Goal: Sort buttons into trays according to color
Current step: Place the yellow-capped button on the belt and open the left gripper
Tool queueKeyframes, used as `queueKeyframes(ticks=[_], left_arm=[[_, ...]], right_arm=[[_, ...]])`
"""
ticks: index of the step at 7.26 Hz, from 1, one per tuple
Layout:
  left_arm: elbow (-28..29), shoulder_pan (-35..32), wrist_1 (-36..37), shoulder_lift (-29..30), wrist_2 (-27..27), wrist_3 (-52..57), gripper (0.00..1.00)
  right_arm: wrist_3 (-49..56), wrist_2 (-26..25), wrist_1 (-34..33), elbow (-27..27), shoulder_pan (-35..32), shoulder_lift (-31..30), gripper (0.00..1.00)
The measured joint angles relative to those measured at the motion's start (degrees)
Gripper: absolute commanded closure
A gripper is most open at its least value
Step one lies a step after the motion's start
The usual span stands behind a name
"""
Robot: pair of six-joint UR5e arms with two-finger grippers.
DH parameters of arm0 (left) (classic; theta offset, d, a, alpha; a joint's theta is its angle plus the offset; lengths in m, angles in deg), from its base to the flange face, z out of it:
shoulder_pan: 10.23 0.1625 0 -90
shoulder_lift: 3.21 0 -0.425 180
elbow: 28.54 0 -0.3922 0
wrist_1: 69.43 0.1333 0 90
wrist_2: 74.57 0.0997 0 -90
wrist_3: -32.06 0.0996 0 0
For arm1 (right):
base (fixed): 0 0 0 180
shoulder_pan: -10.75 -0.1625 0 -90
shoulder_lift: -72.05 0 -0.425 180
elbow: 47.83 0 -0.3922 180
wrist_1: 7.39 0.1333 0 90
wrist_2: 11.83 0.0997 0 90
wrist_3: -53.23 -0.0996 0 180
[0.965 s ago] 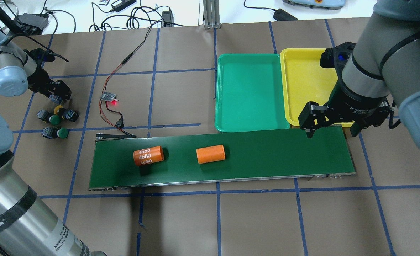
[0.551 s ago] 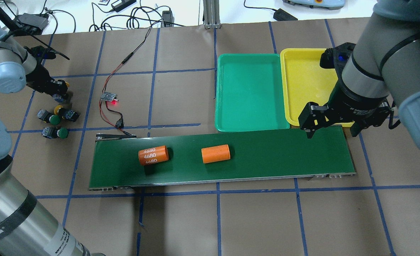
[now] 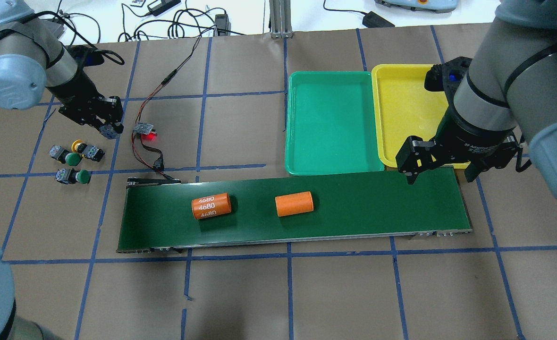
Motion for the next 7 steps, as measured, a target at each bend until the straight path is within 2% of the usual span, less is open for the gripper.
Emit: queueKeyframes(ticks=[3, 4, 5, 6, 7], left_arm=[[-20.6, -2.9, 1.6, -16.7, -0.7, -6.2, 1.00], [-25.1, -4.5, 4.3, -19.4, -0.6, -7.8, 0.51], [-27.5, -6.3, 6.9, -20.2, -0.5, -8.8, 0.09], [-28.7, -7.4, 8.6, -19.9, -0.6, -9.0, 0.00], [-29.0, -7.9, 10.3, -19.7, -0.6, -8.8, 0.00]], right_arm=[[0.0, 0.0, 0.1, 0.0, 0.0, -0.1, 0.00], [0.0, 0.0, 0.1, -0.2, 0.0, -0.1, 0.00], [0.0, 0.0, 0.0, -0.4, 0.0, -0.1, 0.00], [0.0, 0.0, 0.0, -0.5, 0.0, -0.2, 0.00], [0.0, 0.0, 0.0, -0.6, 0.0, -0.2, 0.00]])
